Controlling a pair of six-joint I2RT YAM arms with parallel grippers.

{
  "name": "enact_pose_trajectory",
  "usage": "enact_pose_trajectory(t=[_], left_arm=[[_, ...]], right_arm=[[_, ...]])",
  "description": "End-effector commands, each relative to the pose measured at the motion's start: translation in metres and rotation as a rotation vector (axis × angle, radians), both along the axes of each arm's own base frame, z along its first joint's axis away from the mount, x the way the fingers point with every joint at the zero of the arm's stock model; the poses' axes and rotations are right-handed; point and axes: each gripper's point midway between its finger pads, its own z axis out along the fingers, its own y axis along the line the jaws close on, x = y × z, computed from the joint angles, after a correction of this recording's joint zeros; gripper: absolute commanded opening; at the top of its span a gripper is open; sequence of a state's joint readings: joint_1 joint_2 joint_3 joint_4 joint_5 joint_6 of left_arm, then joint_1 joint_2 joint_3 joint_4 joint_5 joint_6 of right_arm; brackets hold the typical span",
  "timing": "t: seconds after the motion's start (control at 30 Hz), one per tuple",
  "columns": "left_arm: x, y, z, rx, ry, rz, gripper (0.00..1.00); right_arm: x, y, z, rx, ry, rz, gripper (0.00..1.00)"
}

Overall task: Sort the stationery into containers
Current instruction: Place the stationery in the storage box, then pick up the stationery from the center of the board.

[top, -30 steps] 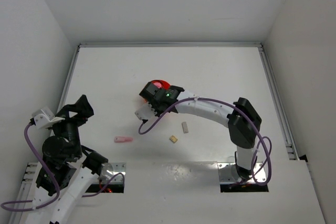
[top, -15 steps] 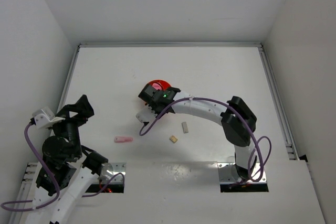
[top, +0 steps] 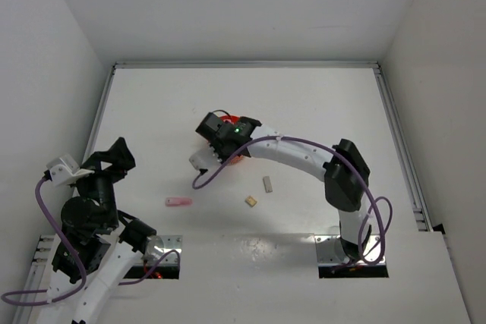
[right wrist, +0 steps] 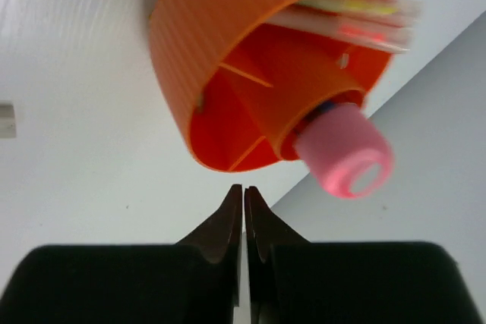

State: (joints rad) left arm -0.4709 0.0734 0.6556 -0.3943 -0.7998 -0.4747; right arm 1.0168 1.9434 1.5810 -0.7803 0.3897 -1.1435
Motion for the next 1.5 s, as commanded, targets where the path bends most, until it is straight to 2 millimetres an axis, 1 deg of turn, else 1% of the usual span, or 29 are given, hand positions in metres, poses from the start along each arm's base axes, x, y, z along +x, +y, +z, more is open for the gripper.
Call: enact_pose_trajectory(t=[0.0, 0.03, 0.07, 0.1, 0.13, 0.17, 0.2, 0.23, 0.27, 0.33, 0.37, 0.43, 0.47, 0.5, 0.53, 0.6, 0.63, 0.73, 0.77, 0.8, 0.83, 0.9, 0.93, 0.97, 1.03, 1.07, 1.1, 1.43, 1.47], left_arm=[[-0.001, 0.0, 0.009, -0.006, -0.039, -0.003, 0.88], [-0.001, 0.0, 0.009, -0.006, -0.039, -0.003, 0.81], [-0.001, 0.0, 0.009, -0.006, -0.039, -0.003, 0.59], [-0.002, 0.002, 0.009, -0.008, -0.038, 0.008, 0.44], [-0.002, 0.004, 0.008, -0.01, -0.037, 0.017, 0.3], [-0.002, 0.004, 0.009, -0.019, -0.04, 0.015, 0.16], [-0.003, 0.005, 0.008, -0.02, -0.039, 0.024, 0.14], [-0.003, 0.005, 0.008, -0.021, -0.039, 0.024, 0.14], [-0.003, 0.006, 0.006, -0.026, -0.034, 0.032, 0.24], [-0.003, 0.006, 0.006, -0.027, -0.034, 0.032, 0.51], [-0.003, 0.006, 0.006, -0.027, -0.034, 0.032, 0.7], [-0.005, 0.009, 0.007, -0.032, -0.041, 0.041, 0.79], [-0.005, 0.009, 0.007, -0.033, -0.041, 0.041, 0.82], [-0.005, 0.009, 0.007, -0.033, -0.041, 0.041, 0.82], [-0.005, 0.007, 0.008, -0.031, -0.042, 0.031, 0.82], [-0.004, 0.007, 0.008, -0.03, -0.042, 0.03, 0.82], [-0.004, 0.007, 0.008, -0.03, -0.042, 0.03, 0.82], [-0.004, 0.005, 0.008, -0.029, -0.043, 0.021, 0.83], [-0.004, 0.005, 0.008, -0.029, -0.043, 0.021, 0.83], [-0.004, 0.005, 0.008, -0.029, -0.043, 0.021, 0.83], [-0.004, 0.005, 0.008, -0.029, -0.043, 0.021, 0.83], [-0.004, 0.005, 0.008, -0.029, -0.043, 0.021, 0.83], [-0.004, 0.006, 0.008, -0.02, -0.04, 0.023, 0.83], [-0.004, 0.006, 0.008, -0.02, -0.04, 0.023, 0.83], [-0.004, 0.004, 0.008, -0.018, -0.041, 0.014, 0.83], [-0.004, 0.004, 0.008, -0.018, -0.041, 0.014, 0.83], [-0.004, 0.004, 0.008, -0.018, -0.041, 0.014, 0.83], [-0.004, 0.003, 0.01, -0.021, -0.05, 0.005, 0.83], [-0.004, 0.003, 0.01, -0.021, -0.05, 0.005, 0.83]], right_arm=[[-0.016, 0.056, 0.061, 0.298, 0.103, -0.032, 0.0], [-0.027, 0.067, 0.062, 0.377, 0.193, -0.092, 0.0], [-0.053, 0.082, 0.055, 0.422, 0.359, -0.073, 0.02], [-0.061, 0.098, 0.069, 0.492, 0.429, -0.068, 0.13], [-0.074, 0.11, 0.051, 0.509, 0.546, -0.131, 0.28], [-0.098, 0.125, 0.047, 0.543, 0.703, -0.108, 0.5], [-0.107, 0.134, 0.05, 0.561, 0.776, -0.104, 0.56], [-0.125, 0.146, 0.033, 0.556, 0.921, -0.127, 0.59], [-0.128, 0.157, 0.037, 0.58, 0.964, -0.122, 0.62], [-0.136, 0.165, 0.028, 0.57, 1.047, -0.127, 0.62], [-0.14, 0.173, 0.018, 0.558, 1.065, -0.119, 0.62], [-0.138, 0.186, 0.016, 0.587, 1.042, -0.086, 0.63], [-0.139, 0.185, 0.004, 0.577, 1.051, -0.104, 0.63], [-0.134, 0.191, 0.001, 0.604, 1.034, -0.102, 0.63], [-0.138, 0.194, -0.003, 0.602, 1.035, -0.092, 0.63], [-0.137, 0.192, -0.011, 0.592, 1.029, -0.102, 0.64], [-0.138, 0.196, -0.022, 0.581, 1.02, -0.116, 0.64], [-0.132, 0.206, -0.029, 0.601, 0.972, -0.123, 0.64], [-0.137, 0.207, -0.036, 0.584, 0.97, -0.134, 0.63], [-0.131, 0.208, -0.045, 0.58, 0.942, -0.147, 0.63], [-0.132, 0.213, -0.045, 0.587, 0.924, -0.136, 0.63], [-0.129, 0.214, -0.06, 0.573, 0.884, -0.174, 0.62], [-0.132, 0.22, -0.059, 0.585, 0.863, -0.158, 0.62], [-0.125, 0.221, -0.064, 0.587, 0.833, -0.182, 0.62], [-0.135, 0.223, -0.072, 0.573, 0.816, -0.183, 0.6], [-0.128, 0.227, -0.071, 0.595, 0.784, -0.181, 0.6], [-0.133, 0.228, -0.079, 0.583, 0.783, -0.192, 0.6], [-0.142, 0.234, -0.101, 0.562, 0.763, -0.205, 0.6], [-0.141, 0.232, -0.107, 0.553, 0.757, -0.213, 0.6]])
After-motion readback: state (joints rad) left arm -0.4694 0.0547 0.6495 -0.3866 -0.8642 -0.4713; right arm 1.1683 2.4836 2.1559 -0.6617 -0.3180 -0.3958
